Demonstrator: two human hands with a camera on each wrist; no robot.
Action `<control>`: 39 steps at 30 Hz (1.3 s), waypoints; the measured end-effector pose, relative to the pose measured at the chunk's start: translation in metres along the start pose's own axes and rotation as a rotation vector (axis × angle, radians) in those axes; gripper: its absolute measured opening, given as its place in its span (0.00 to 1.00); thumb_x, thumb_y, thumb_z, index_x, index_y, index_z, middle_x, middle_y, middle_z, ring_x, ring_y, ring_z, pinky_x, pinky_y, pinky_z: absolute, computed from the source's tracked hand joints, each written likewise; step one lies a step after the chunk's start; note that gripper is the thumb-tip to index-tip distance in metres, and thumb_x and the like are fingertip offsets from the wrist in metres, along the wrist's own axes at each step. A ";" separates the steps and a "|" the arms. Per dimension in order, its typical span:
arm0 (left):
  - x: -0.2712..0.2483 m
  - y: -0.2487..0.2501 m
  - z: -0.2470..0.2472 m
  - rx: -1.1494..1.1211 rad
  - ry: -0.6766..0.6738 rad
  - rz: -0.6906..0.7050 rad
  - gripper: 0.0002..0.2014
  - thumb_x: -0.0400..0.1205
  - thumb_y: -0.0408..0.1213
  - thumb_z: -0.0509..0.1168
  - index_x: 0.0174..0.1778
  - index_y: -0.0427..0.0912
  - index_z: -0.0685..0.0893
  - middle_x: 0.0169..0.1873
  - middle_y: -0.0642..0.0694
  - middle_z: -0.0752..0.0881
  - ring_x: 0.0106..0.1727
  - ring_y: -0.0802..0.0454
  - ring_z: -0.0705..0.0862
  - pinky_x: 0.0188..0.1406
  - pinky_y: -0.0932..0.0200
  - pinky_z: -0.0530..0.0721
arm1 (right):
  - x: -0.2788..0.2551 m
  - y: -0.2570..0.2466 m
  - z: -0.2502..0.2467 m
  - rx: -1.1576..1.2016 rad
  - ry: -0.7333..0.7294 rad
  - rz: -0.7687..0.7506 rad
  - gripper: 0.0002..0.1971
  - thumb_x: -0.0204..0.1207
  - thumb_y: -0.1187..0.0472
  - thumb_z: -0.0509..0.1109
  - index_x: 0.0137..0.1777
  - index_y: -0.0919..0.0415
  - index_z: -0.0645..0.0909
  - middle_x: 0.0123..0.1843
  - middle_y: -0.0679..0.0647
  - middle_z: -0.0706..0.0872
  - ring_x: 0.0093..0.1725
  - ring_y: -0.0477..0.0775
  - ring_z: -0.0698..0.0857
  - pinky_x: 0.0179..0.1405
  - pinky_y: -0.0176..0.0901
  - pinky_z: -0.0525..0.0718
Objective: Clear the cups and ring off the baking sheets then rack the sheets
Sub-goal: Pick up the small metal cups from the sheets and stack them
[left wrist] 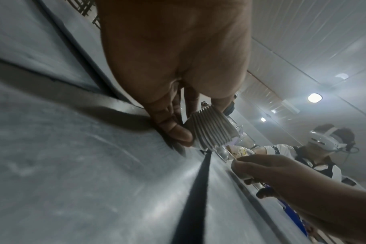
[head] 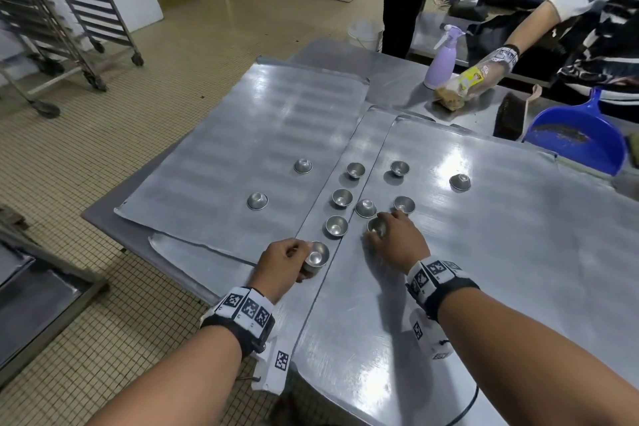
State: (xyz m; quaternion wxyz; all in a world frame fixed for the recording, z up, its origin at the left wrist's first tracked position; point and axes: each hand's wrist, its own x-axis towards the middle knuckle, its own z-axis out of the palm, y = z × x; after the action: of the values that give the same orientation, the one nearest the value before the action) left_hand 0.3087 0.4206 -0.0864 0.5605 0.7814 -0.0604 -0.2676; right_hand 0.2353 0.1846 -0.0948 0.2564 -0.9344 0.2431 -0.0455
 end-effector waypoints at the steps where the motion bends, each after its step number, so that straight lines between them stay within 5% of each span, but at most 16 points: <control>1: -0.001 0.000 -0.001 0.035 0.005 0.010 0.10 0.85 0.43 0.67 0.46 0.43 0.91 0.36 0.45 0.92 0.28 0.55 0.88 0.35 0.60 0.86 | 0.000 0.001 0.000 0.003 0.008 0.000 0.25 0.66 0.37 0.52 0.51 0.50 0.82 0.57 0.51 0.78 0.57 0.56 0.80 0.48 0.48 0.78; 7: 0.001 -0.004 -0.009 0.097 -0.003 0.013 0.10 0.86 0.40 0.66 0.47 0.40 0.90 0.27 0.45 0.88 0.25 0.54 0.84 0.27 0.61 0.82 | -0.006 0.011 0.022 -0.029 0.179 0.000 0.09 0.73 0.40 0.63 0.44 0.42 0.76 0.46 0.42 0.75 0.45 0.47 0.79 0.34 0.42 0.74; 10: 0.003 -0.003 -0.010 0.044 -0.005 0.012 0.06 0.84 0.40 0.69 0.49 0.44 0.90 0.27 0.46 0.88 0.27 0.52 0.83 0.27 0.58 0.81 | -0.004 0.014 0.032 -0.043 0.208 0.001 0.10 0.73 0.39 0.65 0.43 0.42 0.74 0.44 0.41 0.74 0.43 0.45 0.78 0.32 0.42 0.74; 16: 0.004 -0.003 -0.010 0.063 -0.015 0.034 0.07 0.85 0.41 0.69 0.49 0.44 0.91 0.29 0.47 0.88 0.28 0.52 0.83 0.27 0.57 0.81 | 0.001 0.013 0.028 -0.048 0.160 0.016 0.09 0.72 0.41 0.65 0.45 0.44 0.77 0.46 0.42 0.76 0.48 0.48 0.79 0.37 0.43 0.78; 20: 0.010 -0.005 -0.016 0.162 0.026 0.073 0.16 0.83 0.53 0.67 0.40 0.46 0.90 0.24 0.48 0.83 0.27 0.51 0.80 0.32 0.55 0.79 | -0.004 0.010 0.025 -0.037 0.163 0.032 0.10 0.71 0.40 0.62 0.43 0.44 0.76 0.45 0.43 0.77 0.49 0.47 0.78 0.37 0.44 0.79; 24: 0.026 0.015 -0.021 0.307 0.059 0.168 0.11 0.82 0.51 0.70 0.46 0.48 0.90 0.38 0.52 0.90 0.40 0.59 0.86 0.41 0.65 0.80 | -0.010 0.013 0.016 -0.022 0.122 0.039 0.16 0.72 0.41 0.61 0.54 0.45 0.80 0.52 0.46 0.80 0.54 0.51 0.81 0.44 0.45 0.79; 26: 0.039 0.033 -0.019 0.375 0.004 0.204 0.10 0.81 0.49 0.71 0.52 0.49 0.89 0.44 0.53 0.90 0.46 0.60 0.87 0.45 0.67 0.81 | -0.014 0.014 0.008 -0.012 0.065 0.050 0.22 0.74 0.41 0.60 0.62 0.50 0.80 0.57 0.49 0.79 0.58 0.54 0.80 0.47 0.45 0.76; 28: 0.053 0.050 -0.013 0.463 -0.082 0.249 0.11 0.81 0.49 0.72 0.55 0.50 0.88 0.46 0.54 0.89 0.48 0.59 0.87 0.50 0.62 0.84 | -0.023 0.015 0.002 -0.043 0.060 0.041 0.21 0.75 0.39 0.57 0.59 0.49 0.80 0.56 0.48 0.78 0.57 0.54 0.79 0.45 0.43 0.72; 32: 0.082 0.074 -0.002 0.664 -0.257 0.312 0.13 0.79 0.49 0.73 0.58 0.52 0.87 0.46 0.53 0.88 0.48 0.56 0.87 0.52 0.56 0.85 | -0.038 0.015 -0.011 -0.006 0.026 0.106 0.18 0.79 0.47 0.63 0.63 0.55 0.80 0.58 0.54 0.79 0.58 0.57 0.80 0.50 0.47 0.77; 39: 0.120 0.084 0.015 0.931 -0.416 0.380 0.09 0.80 0.46 0.72 0.53 0.48 0.89 0.45 0.50 0.88 0.46 0.52 0.87 0.52 0.54 0.86 | -0.043 0.017 -0.015 0.021 -0.011 0.231 0.19 0.80 0.51 0.67 0.68 0.57 0.80 0.64 0.57 0.80 0.64 0.60 0.79 0.60 0.50 0.79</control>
State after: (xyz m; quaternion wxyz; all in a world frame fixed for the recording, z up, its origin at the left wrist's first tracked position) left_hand 0.4205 0.3300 -0.0556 0.1701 0.8528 -0.4225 -0.2556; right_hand 0.1873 0.1859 -0.0888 0.2710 -0.8977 0.3472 -0.0128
